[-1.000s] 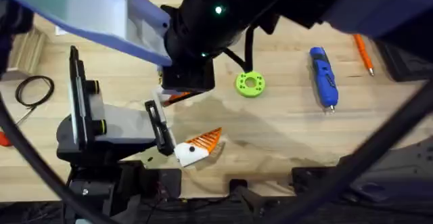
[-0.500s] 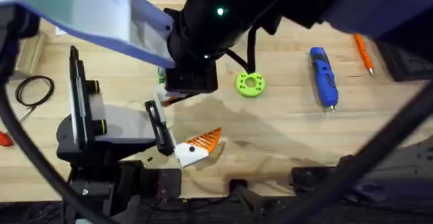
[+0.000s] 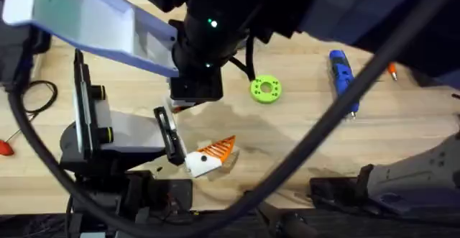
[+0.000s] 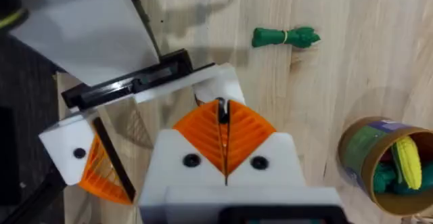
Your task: Pick up the gripper from the table and insert it into the empty holder that is missing its gripper. Then pick up a screw, insert it into the mounting hole, and use the screwdriver to tighten it. Finally, clean up the table by picking up the vegetable and placing it into the bucket.
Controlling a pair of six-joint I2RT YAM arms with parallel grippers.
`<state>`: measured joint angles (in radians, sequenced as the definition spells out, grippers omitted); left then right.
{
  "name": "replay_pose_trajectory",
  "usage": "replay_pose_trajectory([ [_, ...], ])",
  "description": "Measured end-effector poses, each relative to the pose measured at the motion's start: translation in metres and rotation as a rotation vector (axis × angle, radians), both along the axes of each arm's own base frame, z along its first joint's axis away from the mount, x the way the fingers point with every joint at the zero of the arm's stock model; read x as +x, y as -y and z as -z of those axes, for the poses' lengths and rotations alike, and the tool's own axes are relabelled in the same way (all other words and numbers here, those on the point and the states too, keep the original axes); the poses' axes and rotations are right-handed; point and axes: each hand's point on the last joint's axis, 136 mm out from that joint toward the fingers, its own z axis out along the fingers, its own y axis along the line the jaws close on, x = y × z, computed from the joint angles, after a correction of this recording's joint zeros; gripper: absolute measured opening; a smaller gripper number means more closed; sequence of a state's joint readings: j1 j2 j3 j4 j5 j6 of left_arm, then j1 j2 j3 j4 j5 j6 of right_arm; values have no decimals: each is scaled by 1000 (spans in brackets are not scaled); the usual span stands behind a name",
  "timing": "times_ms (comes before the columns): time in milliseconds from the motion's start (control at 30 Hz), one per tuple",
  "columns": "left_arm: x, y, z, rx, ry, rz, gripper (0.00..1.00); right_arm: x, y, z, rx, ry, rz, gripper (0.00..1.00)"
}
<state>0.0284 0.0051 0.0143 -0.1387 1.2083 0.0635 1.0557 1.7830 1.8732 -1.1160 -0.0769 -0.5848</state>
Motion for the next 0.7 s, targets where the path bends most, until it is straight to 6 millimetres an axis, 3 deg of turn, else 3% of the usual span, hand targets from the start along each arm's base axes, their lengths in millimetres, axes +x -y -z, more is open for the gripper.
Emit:
replay_pose_trajectory([
  [700,0,0,0,0,0,0,985,0,1,3,-12,-7,0,6],
])
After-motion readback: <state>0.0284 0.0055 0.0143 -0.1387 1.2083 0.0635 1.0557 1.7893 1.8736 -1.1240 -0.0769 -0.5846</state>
